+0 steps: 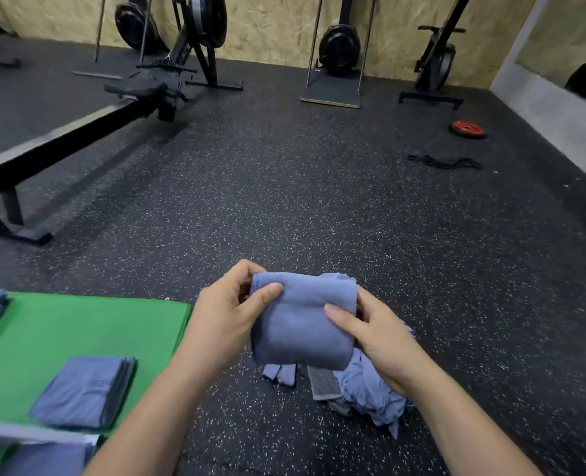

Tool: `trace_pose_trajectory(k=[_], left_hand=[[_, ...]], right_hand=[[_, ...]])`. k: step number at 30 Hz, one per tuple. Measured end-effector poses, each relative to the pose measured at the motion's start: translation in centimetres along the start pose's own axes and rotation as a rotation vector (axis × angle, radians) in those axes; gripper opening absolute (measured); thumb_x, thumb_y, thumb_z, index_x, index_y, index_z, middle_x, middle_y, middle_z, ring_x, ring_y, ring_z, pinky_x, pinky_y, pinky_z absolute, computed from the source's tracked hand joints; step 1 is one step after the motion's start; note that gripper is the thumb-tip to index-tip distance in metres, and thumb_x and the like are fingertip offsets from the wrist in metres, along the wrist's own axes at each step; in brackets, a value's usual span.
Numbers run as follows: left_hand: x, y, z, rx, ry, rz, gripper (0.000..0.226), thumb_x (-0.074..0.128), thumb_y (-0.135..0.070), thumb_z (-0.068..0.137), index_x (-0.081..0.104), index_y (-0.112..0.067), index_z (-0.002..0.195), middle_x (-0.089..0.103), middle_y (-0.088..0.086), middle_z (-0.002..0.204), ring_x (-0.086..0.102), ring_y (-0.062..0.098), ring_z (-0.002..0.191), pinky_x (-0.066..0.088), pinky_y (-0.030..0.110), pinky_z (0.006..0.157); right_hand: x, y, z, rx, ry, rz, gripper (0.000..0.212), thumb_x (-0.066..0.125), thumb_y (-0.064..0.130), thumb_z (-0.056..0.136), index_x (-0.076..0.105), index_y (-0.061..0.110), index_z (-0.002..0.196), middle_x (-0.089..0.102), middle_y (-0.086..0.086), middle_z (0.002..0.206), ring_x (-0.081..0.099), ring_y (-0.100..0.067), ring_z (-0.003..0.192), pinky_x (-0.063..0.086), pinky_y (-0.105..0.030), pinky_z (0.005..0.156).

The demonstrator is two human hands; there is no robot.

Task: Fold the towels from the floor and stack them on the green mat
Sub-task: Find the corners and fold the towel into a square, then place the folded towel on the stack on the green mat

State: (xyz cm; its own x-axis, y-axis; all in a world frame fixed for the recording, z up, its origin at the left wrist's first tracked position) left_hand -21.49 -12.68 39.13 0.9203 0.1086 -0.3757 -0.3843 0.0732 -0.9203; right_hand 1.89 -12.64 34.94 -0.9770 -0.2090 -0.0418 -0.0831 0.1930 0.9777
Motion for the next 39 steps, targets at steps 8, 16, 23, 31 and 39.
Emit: trace_pose_trajectory(k=[8,16,23,31,39], left_hand=[[-8.2,5.6,-2.3,-0.149,-0.166,-0.152,0.026,0.068,-0.049,0.099,0.061,-0.023,0.101,0.070,0.003,0.083,0.057,0.014,0.075,0.047,0.041,0.073],[-18.0,17.1,-11.3,-0.376,-0.328,-0.251,0.027,0.080,-0.029,0.097,0.061,-0.012,0.107,0.068,0.000,0.077,0.059,0.014,0.072,0.053,0.035,0.065],[-21.7,29.8,-23.9,-0.776,-0.190,-0.277,0.055,0.075,-0.014,0.064,0.073,-0.017,0.119,0.081,0.007,0.105,0.072,0.024,0.090,0.059,0.047,0.085],[-27.6,40.8,-31.2,-0.981,-0.418,-0.284,0.013,0.076,-0.019,0.099,0.077,-0.008,0.106,0.083,0.007,0.101,0.071,0.018,0.088,0.054,0.032,0.075],[-31.6,46.0,-30.9,-0.993,-0.484,-0.137,0.010,0.078,-0.013,0.096,0.075,-0.013,0.106,0.082,0.006,0.098,0.074,0.027,0.091,0.060,0.043,0.086]], right_hand=[[11.7,-7.6,-1.0,0.300,0.383,0.151,0.078,0.095,0.024,0.066,0.066,0.003,0.134,0.075,-0.019,0.129,0.068,-0.042,0.126,0.053,-0.055,0.111],[22.0,-11.4,1.4,0.296,0.437,0.148,0.046,0.083,0.012,0.082,0.072,0.002,0.126,0.075,-0.022,0.126,0.072,-0.030,0.109,0.057,-0.040,0.093],[32.7,-18.0,2.1,0.231,0.515,-0.250,0.016,0.079,0.005,0.091,0.075,0.014,0.102,0.067,0.019,0.064,0.056,0.000,0.064,0.050,-0.021,0.064],[44.5,-27.4,0.0,0.374,0.724,-0.320,0.024,0.082,0.013,0.093,0.071,0.011,0.114,0.075,-0.011,0.095,0.070,-0.014,0.077,0.063,-0.035,0.071],[49.1,-30.7,0.3,0.601,0.795,-0.120,0.022,0.067,0.014,0.105,0.065,0.012,0.127,0.076,-0.004,0.101,0.075,-0.015,0.087,0.062,-0.035,0.089]])
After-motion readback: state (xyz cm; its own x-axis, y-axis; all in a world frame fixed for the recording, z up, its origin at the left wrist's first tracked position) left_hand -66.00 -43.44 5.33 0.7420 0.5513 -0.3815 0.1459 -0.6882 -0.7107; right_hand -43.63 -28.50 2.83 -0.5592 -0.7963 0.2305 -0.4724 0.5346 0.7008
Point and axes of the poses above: each hand's wrist, its own z-axis towards the middle knuckle, its own x-axis out of the palm, y = z × x, the point moved 10 cm from there along z, towards the middle knuckle
